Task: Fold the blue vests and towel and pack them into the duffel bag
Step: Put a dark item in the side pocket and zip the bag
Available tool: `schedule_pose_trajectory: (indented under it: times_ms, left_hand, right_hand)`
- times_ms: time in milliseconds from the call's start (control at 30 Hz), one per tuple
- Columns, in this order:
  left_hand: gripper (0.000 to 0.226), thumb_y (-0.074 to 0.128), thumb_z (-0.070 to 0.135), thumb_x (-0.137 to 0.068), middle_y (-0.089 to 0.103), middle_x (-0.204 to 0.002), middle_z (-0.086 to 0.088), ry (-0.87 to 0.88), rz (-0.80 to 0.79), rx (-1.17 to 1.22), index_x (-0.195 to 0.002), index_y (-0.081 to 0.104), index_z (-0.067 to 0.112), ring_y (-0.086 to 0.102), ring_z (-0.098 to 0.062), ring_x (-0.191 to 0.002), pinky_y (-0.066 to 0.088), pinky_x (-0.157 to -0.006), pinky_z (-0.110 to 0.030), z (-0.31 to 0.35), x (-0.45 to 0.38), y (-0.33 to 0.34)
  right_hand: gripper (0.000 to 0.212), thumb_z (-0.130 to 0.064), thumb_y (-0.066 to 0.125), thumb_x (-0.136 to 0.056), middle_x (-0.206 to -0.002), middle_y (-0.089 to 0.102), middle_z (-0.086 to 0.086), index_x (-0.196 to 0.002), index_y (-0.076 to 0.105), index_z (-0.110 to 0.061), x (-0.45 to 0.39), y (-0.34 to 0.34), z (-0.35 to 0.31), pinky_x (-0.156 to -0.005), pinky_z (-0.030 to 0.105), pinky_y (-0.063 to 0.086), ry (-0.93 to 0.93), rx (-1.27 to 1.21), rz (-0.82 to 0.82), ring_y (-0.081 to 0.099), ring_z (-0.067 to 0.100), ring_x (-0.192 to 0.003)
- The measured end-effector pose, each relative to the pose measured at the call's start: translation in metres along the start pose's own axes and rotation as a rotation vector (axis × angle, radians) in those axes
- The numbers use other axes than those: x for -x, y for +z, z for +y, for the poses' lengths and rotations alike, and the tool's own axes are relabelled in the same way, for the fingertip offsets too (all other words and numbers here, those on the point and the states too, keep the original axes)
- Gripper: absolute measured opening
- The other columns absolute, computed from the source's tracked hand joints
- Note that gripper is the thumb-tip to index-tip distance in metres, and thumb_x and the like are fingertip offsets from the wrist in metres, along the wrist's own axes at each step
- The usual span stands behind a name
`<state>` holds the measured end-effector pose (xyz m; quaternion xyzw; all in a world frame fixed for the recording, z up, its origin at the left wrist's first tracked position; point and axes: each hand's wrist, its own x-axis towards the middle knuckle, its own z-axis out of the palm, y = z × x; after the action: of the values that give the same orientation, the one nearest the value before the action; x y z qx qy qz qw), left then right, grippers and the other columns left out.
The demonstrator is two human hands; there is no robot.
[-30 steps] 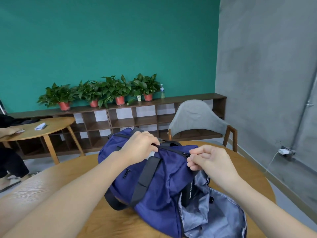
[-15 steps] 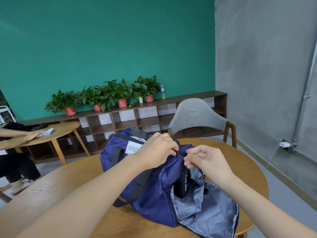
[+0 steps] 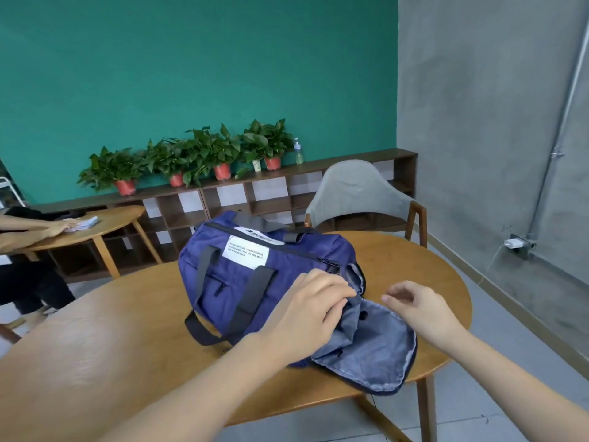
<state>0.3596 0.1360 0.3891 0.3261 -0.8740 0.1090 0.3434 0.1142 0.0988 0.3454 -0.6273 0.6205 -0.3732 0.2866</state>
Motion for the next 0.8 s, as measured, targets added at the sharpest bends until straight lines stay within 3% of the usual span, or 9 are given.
schedule_pose_trajectory:
  times_ms: [133, 233, 333, 433, 533, 600, 633, 700, 800]
  left_hand:
    - [0.019, 0.061, 0.016, -0.098, 0.065, -0.114, 0.003, 0.008, -0.101, 0.072, -0.114, 0.071, 0.015, 0.056, -0.017, -0.104, 0.047, -0.094, -0.032, 0.025, 0.03, 0.042]
    - [0.021, 0.061, 0.02, -0.097, 0.064, -0.117, 0.005, -0.05, -0.139, 0.086, -0.117, 0.07, 0.018, 0.055, -0.015, -0.107, 0.045, -0.097, -0.029, 0.034, 0.045, 0.065]
    - [0.024, 0.059, 0.026, -0.098, 0.063, -0.12, 0.009, -0.179, -0.15, 0.133, -0.119, 0.069, 0.021, 0.054, -0.01, -0.113, 0.041, -0.102, -0.025, 0.04, 0.053, 0.078]
    - [0.022, 0.059, 0.027, -0.099, 0.063, -0.117, 0.009, -0.176, -0.156, 0.142, -0.116, 0.07, 0.021, 0.056, -0.013, -0.11, 0.042, -0.101, -0.026, 0.051, 0.056, 0.092]
    - [0.019, 0.06, 0.02, -0.099, 0.063, -0.115, 0.001, -0.09, -0.137, 0.124, -0.113, 0.072, 0.014, 0.057, -0.02, -0.107, 0.044, -0.1, -0.03, 0.062, 0.055, 0.108]
    - [0.018, 0.061, 0.013, -0.099, 0.062, -0.119, -0.009, 0.022, -0.107, 0.084, -0.113, 0.071, 0.007, 0.057, -0.027, -0.109, 0.044, -0.102, -0.032, 0.07, 0.054, 0.117]
    - [0.018, 0.061, 0.01, -0.099, 0.062, -0.122, -0.012, 0.082, -0.107, 0.067, -0.114, 0.07, 0.005, 0.057, -0.03, -0.11, 0.044, -0.103, -0.033, 0.074, 0.056, 0.121]
    - [0.023, 0.055, 0.013, -0.102, 0.06, -0.13, -0.013, 0.159, -0.166, 0.06, -0.12, 0.068, 0.005, 0.055, -0.03, -0.119, 0.043, -0.107, -0.034, 0.084, 0.062, 0.13]
    - [0.037, 0.043, 0.027, -0.107, 0.052, -0.146, -0.008, 0.073, -0.301, 0.075, -0.134, 0.061, 0.009, 0.045, -0.023, -0.137, 0.035, -0.116, -0.033, 0.091, 0.06, 0.129]
  right_hand:
    - [0.053, -0.044, 0.069, -0.092, -0.135, 0.062, 0.004, -0.133, 0.059, -0.013, -0.001, 0.009, 0.039, -0.093, 0.026, 0.042, 0.076, 0.143, -0.067, 0.058, 0.023, -0.123]
    - [0.066, -0.05, 0.071, -0.087, -0.133, 0.062, 0.006, -0.137, 0.054, -0.01, -0.006, 0.017, 0.06, -0.098, 0.031, 0.044, 0.149, 0.067, -0.09, 0.058, 0.025, -0.122]
    - [0.063, -0.056, 0.071, -0.085, -0.115, 0.068, 0.006, -0.124, 0.06, -0.008, -0.012, 0.021, 0.068, -0.086, 0.032, 0.042, 0.228, -0.006, -0.053, 0.062, 0.028, -0.113]
    - [0.052, -0.065, 0.071, -0.079, -0.07, 0.06, 0.002, -0.073, 0.059, -0.015, -0.015, 0.015, 0.063, -0.064, 0.032, 0.036, 0.231, -0.072, -0.123, 0.059, 0.024, -0.072]
    - [0.059, -0.075, 0.064, -0.078, -0.063, 0.057, 0.001, -0.077, 0.063, -0.017, -0.015, 0.01, 0.056, -0.054, 0.028, 0.035, 0.275, -0.333, -0.167, 0.05, 0.018, -0.058]
    - [0.071, -0.084, 0.053, -0.078, -0.079, 0.067, -0.001, -0.091, 0.07, -0.016, -0.015, 0.016, 0.059, -0.064, 0.029, 0.047, 0.312, -0.58, -0.286, 0.058, 0.014, -0.071]
    - [0.078, -0.086, 0.047, -0.08, -0.1, 0.074, 0.0, -0.109, 0.071, -0.018, -0.015, 0.021, 0.06, -0.083, 0.038, 0.053, 0.302, -0.737, -0.393, 0.067, 0.017, -0.091]
    - [0.084, -0.082, 0.032, -0.088, -0.131, 0.068, 0.006, -0.133, 0.062, -0.018, -0.012, 0.028, 0.055, -0.106, 0.049, 0.047, 0.261, -1.024, -0.606, 0.064, 0.025, -0.122]
    - [0.096, -0.084, 0.015, -0.087, -0.144, 0.058, 0.012, -0.146, 0.048, -0.016, -0.018, 0.027, 0.041, -0.111, 0.05, 0.044, 0.168, -1.181, -0.787, 0.056, 0.03, -0.132]
